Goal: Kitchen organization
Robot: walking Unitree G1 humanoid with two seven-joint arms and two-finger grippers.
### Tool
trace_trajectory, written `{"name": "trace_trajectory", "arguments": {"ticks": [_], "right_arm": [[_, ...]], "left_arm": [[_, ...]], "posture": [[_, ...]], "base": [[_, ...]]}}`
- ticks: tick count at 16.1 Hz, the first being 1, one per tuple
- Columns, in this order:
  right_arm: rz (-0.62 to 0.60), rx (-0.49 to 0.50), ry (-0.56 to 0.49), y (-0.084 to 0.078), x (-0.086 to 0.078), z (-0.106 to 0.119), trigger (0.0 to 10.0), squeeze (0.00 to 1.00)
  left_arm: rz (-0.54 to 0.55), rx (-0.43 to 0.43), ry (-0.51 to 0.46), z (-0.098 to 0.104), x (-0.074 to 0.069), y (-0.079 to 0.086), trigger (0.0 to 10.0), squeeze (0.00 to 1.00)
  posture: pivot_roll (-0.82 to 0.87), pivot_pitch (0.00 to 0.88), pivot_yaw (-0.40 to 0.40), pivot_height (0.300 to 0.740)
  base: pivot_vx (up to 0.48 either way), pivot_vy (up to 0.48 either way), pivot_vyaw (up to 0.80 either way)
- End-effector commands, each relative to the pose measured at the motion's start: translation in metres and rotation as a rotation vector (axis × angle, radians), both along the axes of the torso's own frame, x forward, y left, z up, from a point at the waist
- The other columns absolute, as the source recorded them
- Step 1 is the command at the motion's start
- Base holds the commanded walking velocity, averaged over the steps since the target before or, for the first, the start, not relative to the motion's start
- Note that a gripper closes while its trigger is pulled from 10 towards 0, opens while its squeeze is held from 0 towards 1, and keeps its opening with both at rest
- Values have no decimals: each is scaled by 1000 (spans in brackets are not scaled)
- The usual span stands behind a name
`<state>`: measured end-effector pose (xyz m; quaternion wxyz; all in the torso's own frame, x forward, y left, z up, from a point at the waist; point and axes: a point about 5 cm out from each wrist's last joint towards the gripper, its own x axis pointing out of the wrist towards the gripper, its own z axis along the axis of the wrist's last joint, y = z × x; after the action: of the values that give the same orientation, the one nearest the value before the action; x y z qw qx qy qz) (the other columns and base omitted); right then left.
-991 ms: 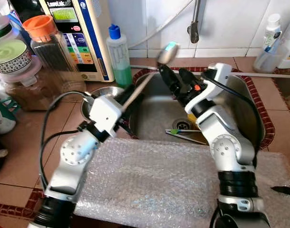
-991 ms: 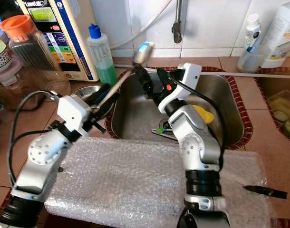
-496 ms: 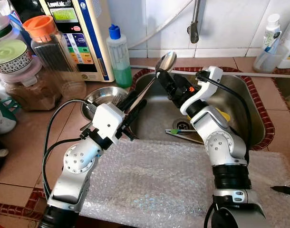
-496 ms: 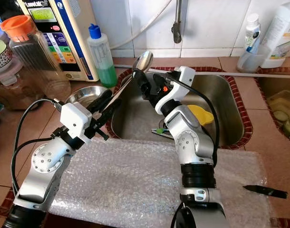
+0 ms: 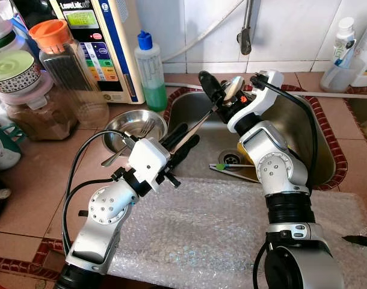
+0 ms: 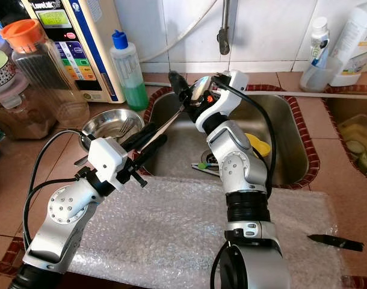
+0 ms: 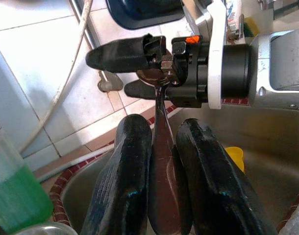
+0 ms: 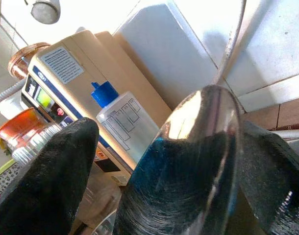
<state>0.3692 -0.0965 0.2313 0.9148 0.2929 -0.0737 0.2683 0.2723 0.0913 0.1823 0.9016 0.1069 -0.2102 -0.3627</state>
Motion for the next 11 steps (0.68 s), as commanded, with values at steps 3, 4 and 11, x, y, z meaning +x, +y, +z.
{"name": "trace_trajectory", "arguments": {"ticks": [3,4,11], "right_arm": [[-6,42,61,2,5,-2,0,0],[-7,44,73,2,5,-3,0,0],[67,72,137,11,0,-7,0,0]], "left_arm": [[-10,6,-19,4,-3,-1,0,0],[-9,5,-18,4,-3,-2,0,0],[-4,6,-15,3,-1,-1,0,0]], "posture": [[-194,141,127,740],[-196,142,128,740],[-200,144,126,740]], "base": [[0,0,0],[0,0,0],[0,0,0]]}}
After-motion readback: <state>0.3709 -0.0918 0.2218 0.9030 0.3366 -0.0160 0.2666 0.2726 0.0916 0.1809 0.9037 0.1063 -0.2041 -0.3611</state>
